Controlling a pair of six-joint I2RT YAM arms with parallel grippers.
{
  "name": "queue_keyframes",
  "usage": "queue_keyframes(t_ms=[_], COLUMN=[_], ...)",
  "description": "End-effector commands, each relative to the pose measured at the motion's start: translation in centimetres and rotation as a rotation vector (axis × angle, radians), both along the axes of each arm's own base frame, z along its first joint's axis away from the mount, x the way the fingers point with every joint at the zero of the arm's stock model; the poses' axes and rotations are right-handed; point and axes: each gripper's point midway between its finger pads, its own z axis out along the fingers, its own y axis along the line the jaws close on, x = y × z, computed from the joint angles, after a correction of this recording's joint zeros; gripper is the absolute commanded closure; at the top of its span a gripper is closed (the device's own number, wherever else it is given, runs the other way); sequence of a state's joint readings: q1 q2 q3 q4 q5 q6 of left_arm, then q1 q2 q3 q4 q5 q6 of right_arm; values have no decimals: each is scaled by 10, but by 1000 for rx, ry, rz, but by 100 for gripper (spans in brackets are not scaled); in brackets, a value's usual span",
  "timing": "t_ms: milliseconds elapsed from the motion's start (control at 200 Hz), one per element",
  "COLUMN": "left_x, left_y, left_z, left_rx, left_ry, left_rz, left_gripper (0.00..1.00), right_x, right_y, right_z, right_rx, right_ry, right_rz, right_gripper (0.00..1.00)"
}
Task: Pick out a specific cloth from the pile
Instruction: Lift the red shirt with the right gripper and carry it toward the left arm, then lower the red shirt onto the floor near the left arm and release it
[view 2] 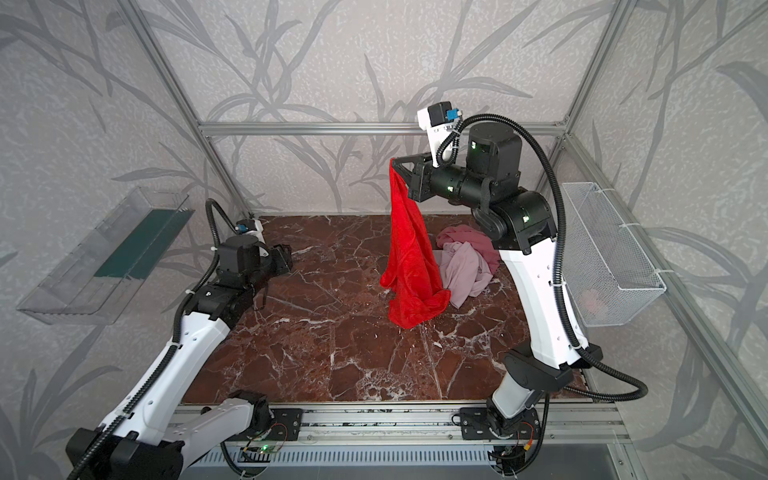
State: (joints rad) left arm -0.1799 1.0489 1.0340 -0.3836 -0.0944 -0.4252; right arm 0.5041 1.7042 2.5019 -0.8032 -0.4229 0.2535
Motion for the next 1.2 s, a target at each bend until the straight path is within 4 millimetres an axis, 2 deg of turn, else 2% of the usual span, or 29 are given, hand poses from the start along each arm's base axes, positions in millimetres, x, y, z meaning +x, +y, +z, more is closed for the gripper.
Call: queue_keyframes(t_ms=[0,255,460,585,755,990,1195], left_x=[-14,-37,-52,-58,-61,-68,-74], left_y=[7,12,17,21,21,25,27], left_z=[14,41,47,48,52,54,55], left_rx=[11,-24,-24,-27,-29,-15,-5], left_ry=[-1,-54,-59,-71,-77,-73,-77], left_rz=[11,19,35,51,51,59,65], left_gripper=[48,48,49,49,49,49,50], right_x=[-8,-14,-6,-9,1,21,34], right_y=[22,69,112,140,188,236,277], right_z=[2,13,5,3,-21,-60,-111], right_rx=[-6,87,161,207,263,325,327], right_ry=[-9,-11,25,39,98,174,235], right_rz=[89,240,341,417,494,531,543], right_gripper=[100,100,100,100,100,100,100])
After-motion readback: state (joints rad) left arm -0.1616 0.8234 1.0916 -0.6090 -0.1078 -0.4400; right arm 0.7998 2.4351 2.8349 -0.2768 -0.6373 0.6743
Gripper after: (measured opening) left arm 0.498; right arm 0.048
